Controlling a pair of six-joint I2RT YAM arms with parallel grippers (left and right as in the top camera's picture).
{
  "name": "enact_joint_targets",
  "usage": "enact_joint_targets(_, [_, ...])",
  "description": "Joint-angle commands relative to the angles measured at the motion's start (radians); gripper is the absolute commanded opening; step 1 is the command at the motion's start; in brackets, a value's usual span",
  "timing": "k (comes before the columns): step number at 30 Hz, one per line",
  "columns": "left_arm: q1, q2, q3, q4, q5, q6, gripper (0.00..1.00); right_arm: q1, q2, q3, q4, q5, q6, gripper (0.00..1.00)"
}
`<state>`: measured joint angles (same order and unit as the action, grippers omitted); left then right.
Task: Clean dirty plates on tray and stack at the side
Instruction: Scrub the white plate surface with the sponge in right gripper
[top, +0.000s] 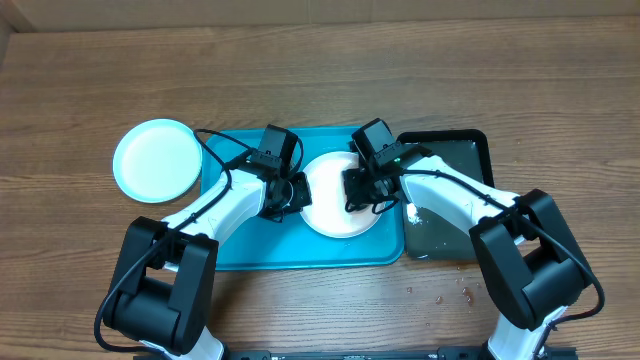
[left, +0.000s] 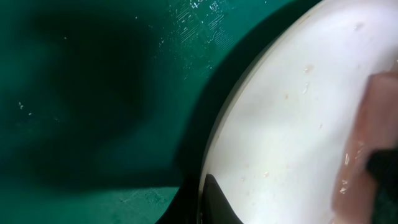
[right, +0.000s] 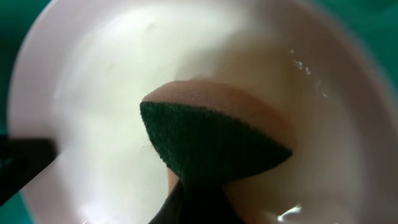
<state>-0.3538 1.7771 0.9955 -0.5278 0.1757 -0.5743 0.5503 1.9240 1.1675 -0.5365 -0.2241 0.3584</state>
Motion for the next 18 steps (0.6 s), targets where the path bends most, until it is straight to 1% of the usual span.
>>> enact_joint_targets(1, [-0.008, 0.015, 0.002, 0.002, 0.005, 0.003, 0.04, 0.049, 0.055, -0.024, 0.000, -0.220, 0.002, 0.05])
enact_joint_targets(5, [-0.008, 0.015, 0.002, 0.001, 0.004, 0.003, 0.04, 0.048, 0.053, -0.013, 0.028, -0.261, 0.001, 0.04])
enact_joint_targets(10, [-0.008, 0.015, 0.002, 0.000, 0.004, 0.014, 0.04, -0.025, 0.021, 0.089, 0.010, -0.341, -0.025, 0.04])
enact_joint_targets(13, [-0.007, 0.015, 0.002, -0.008, 0.004, 0.014, 0.04, -0.092, -0.017, 0.174, -0.057, -0.379, -0.057, 0.04])
enact_joint_targets(18, [-0.007, 0.015, 0.002, -0.014, -0.003, 0.013, 0.05, -0.207, -0.080, 0.295, -0.260, -0.379, -0.159, 0.04])
